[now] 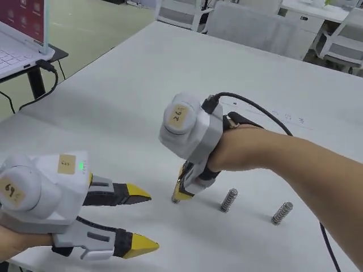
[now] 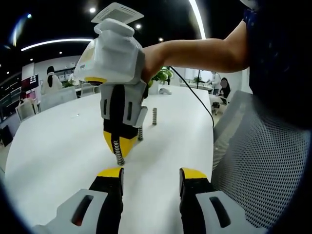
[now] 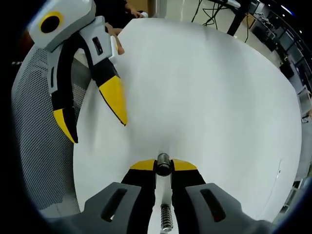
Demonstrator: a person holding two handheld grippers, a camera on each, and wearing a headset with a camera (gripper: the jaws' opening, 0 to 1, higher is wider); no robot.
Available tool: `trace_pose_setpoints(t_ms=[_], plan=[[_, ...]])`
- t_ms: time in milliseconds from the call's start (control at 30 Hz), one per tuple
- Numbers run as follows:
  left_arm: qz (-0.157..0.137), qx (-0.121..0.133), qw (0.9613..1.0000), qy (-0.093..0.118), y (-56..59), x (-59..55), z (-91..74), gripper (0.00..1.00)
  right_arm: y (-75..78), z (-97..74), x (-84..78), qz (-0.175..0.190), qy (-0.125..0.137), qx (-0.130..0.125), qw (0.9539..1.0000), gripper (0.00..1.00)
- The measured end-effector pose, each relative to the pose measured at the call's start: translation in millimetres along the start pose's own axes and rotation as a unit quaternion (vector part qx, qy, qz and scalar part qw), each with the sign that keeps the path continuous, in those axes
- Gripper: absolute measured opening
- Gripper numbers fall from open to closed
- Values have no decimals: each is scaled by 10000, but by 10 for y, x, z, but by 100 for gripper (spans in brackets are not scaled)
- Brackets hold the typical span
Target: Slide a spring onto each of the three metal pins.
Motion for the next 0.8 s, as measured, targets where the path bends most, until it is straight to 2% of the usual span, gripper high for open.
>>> trace_pose_setpoints(t_ms=[467, 800], plan=[[13, -25, 10000, -16, -21, -7, -5, 40, -6, 6, 9, 9, 71, 11, 10000, 10], [6, -40, 10000, -42, -23, -15, 1, 40, -21, 5, -66, 97, 116, -8, 9999, 19]])
Point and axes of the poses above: the centre of the closed fingertips' face, and the gripper's own axes: z roughly forward along the fingers, y roughly to its right, x roughly out of its top, the point moved 4 cm from there along -z, roughly backward along the fingers, and after that the axes turned 7 degrees about -x, right-handed, at the moved point
